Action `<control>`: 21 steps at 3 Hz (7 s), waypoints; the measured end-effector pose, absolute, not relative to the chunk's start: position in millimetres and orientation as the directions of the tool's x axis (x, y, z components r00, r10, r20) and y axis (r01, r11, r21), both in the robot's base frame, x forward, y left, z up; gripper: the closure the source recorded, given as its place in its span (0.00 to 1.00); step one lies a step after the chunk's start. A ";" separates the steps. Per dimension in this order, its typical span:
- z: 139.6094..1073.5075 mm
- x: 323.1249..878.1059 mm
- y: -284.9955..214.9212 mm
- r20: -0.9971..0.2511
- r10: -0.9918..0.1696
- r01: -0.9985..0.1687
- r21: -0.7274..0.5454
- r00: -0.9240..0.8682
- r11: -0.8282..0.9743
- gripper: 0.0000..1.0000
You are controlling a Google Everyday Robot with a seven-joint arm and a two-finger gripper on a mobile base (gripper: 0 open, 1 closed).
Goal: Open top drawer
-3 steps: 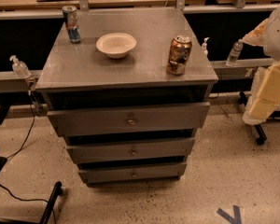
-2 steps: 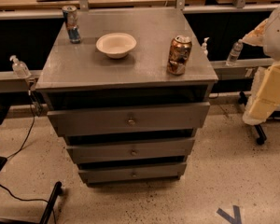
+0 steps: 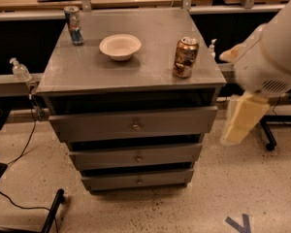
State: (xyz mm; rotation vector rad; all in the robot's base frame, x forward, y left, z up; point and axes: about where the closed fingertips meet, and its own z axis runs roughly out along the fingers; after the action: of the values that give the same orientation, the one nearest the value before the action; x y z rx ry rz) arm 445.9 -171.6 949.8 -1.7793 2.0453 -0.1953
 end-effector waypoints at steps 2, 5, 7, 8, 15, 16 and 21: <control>889.3 478.7 -122.9 -0.241 -0.971 -0.907 -0.410 0.003 0.099 0.00; 760.1 469.4 -95.7 -0.267 -0.946 -0.926 -0.370 0.185 -0.076 0.00; 690.6 527.9 -50.9 -0.299 -0.902 -0.842 -0.526 0.312 -0.117 0.00; 696.3 578.9 -35.8 -0.303 -0.901 -0.784 -0.618 0.310 -0.062 0.00; 681.1 502.8 -55.8 -0.388 -0.850 -0.909 -0.355 0.357 -0.220 0.31; 693.1 471.1 -63.8 -0.398 -0.838 -0.914 -0.313 0.373 -0.258 0.30; 675.9 516.8 -14.4 -0.495 -0.794 -0.935 -0.224 0.353 -0.276 0.21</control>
Offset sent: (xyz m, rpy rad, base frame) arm 0.0178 0.0378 -0.0557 0.0000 -0.0086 0.0752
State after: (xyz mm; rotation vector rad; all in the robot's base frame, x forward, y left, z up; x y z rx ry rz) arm 516.8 -14.4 675.9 -2.1459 1.5022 0.3947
